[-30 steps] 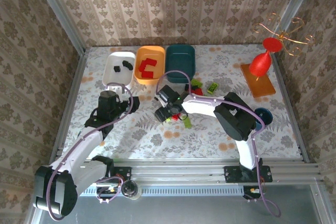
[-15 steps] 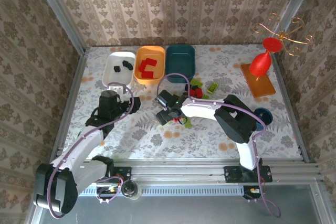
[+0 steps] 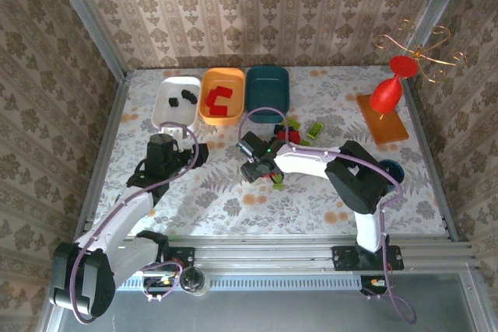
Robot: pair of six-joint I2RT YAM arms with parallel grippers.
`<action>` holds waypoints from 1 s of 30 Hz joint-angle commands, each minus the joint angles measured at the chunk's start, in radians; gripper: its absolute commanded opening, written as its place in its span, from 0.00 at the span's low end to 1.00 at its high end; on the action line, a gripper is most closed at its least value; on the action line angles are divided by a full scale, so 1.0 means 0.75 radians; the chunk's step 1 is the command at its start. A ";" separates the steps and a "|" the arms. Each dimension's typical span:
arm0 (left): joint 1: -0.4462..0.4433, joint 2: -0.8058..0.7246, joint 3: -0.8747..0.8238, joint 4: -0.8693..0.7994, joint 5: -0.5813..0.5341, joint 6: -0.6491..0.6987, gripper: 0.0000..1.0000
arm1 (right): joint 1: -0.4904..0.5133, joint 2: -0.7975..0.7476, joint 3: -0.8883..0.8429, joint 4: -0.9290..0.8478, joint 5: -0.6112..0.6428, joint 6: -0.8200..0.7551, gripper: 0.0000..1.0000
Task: Sort the legos into containers by color
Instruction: Pick up the lego from the center of the table.
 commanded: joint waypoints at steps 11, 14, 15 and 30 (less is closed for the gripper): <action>0.012 -0.004 -0.025 0.021 0.000 0.016 0.81 | -0.030 0.118 0.180 0.068 -0.162 -0.063 0.34; 0.013 0.004 -0.020 0.027 0.033 0.013 0.81 | -0.051 0.036 0.155 0.165 -0.209 -0.059 0.32; 0.013 0.002 -0.024 0.034 0.040 0.013 0.81 | -0.068 -0.009 0.135 0.206 -0.228 -0.052 0.32; -0.256 0.133 -0.005 0.308 0.273 0.038 0.91 | -0.469 0.117 0.402 0.481 -0.149 0.183 0.33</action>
